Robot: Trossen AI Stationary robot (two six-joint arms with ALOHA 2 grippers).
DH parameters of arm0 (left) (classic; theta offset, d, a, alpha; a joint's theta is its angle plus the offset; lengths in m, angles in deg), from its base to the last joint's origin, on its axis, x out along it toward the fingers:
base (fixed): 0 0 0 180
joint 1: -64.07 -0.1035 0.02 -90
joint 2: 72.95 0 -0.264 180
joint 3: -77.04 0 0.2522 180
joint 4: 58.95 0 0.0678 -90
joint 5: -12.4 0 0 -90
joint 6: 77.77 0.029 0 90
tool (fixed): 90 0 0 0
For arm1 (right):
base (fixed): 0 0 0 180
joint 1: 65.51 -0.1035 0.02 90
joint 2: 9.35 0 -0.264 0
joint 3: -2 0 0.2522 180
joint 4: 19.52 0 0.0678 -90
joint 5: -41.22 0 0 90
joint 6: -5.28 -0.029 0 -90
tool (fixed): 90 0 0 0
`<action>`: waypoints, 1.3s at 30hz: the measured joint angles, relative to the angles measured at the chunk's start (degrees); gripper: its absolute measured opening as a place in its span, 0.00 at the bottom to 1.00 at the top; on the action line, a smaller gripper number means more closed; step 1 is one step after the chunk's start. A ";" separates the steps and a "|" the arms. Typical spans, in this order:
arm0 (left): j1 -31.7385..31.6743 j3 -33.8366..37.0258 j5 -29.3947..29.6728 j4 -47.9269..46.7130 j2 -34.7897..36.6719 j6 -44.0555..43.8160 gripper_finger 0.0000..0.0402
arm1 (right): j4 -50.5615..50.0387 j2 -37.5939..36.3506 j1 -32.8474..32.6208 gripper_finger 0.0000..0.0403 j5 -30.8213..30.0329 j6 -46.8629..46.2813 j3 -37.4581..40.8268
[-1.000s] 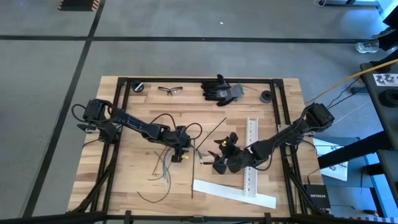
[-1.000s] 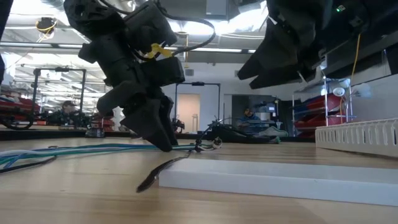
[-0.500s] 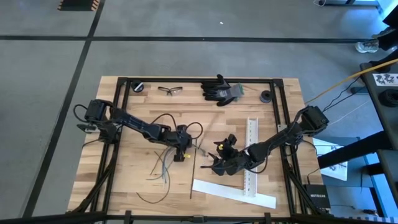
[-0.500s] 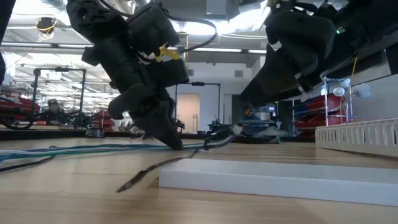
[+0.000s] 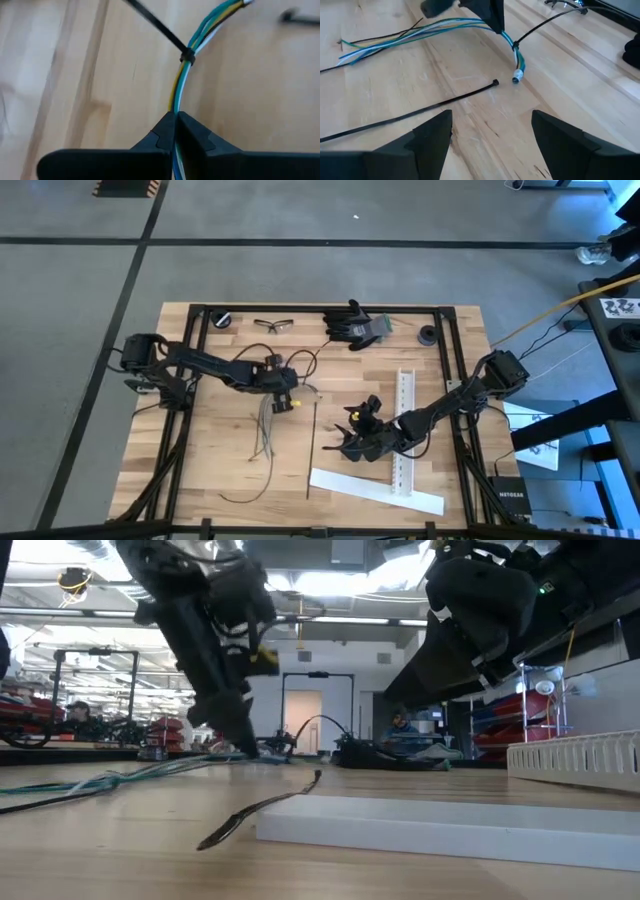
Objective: Ziptie cables
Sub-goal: Wrap the cable wires with the black zip tie
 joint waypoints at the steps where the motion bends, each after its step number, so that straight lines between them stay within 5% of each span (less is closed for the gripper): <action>1: -0.78 0.26 -0.09 -0.56 -0.02 -0.63 0.00 | 0.00 0.00 0.00 0.64 0.00 0.00 0.00; 9: -3.84 0.86 -2.57 0.10 -0.02 -3.08 0.04 | -0.01 0.00 0.00 0.64 0.00 -0.55 0.00; 15: -4.09 -2.89 -3.75 -5.24 0.08 -6.01 0.25 | -0.07 0.00 0.00 0.64 -0.02 -0.57 0.00; 18: -3.40 -7.01 -9.46 -8.28 0.66 -9.19 0.36 | -0.07 0.00 0.00 0.64 -0.73 -0.59 0.00; 22: -0.68 -9.00 -11.97 -2.88 0.72 -15.95 0.44 | -0.11 0.00 0.00 0.64 -1.03 -0.63 0.00; 30: 5.92 -9.02 -7.43 9.30 -5.65 -27.58 0.43 | -0.16 0.00 0.00 0.64 -0.93 -0.71 0.00; 39: 6.32 -9.02 -0.28 12.41 -11.82 -28.88 0.38 | -0.34 0.00 0.00 0.64 -0.47 -0.78 0.00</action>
